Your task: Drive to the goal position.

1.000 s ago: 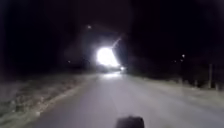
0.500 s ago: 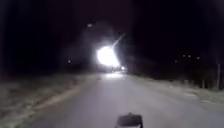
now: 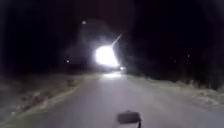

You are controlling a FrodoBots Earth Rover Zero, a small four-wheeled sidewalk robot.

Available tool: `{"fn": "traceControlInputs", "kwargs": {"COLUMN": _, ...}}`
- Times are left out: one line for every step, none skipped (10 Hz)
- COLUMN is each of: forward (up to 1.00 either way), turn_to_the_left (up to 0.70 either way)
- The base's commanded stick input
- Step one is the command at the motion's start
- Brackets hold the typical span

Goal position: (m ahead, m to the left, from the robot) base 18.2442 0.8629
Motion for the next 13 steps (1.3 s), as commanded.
{"fn": "traceControlInputs", "kwargs": {"forward": 1.00, "turn_to_the_left": 0.00}}
{"fn": "traceControlInputs", "kwargs": {"forward": 1.00, "turn_to_the_left": 0.00}}
{"fn": "traceControlInputs", "kwargs": {"forward": 1.00, "turn_to_the_left": 0.00}}
{"fn": "traceControlInputs", "kwargs": {"forward": 1.00, "turn_to_the_left": 0.00}}
{"fn": "traceControlInputs", "kwargs": {"forward": 1.00, "turn_to_the_left": 0.00}}
{"fn": "traceControlInputs", "kwargs": {"forward": 1.00, "turn_to_the_left": 0.00}}
{"fn": "traceControlInputs", "kwargs": {"forward": 1.00, "turn_to_the_left": 0.00}}
{"fn": "traceControlInputs", "kwargs": {"forward": 1.00, "turn_to_the_left": 0.00}}
{"fn": "traceControlInputs", "kwargs": {"forward": 1.00, "turn_to_the_left": 0.00}}
{"fn": "traceControlInputs", "kwargs": {"forward": 1.00, "turn_to_the_left": 0.00}}
{"fn": "traceControlInputs", "kwargs": {"forward": 1.00, "turn_to_the_left": 0.00}}
{"fn": "traceControlInputs", "kwargs": {"forward": 1.00, "turn_to_the_left": 0.17}}
{"fn": "traceControlInputs", "kwargs": {"forward": 1.00, "turn_to_the_left": 0.37}}
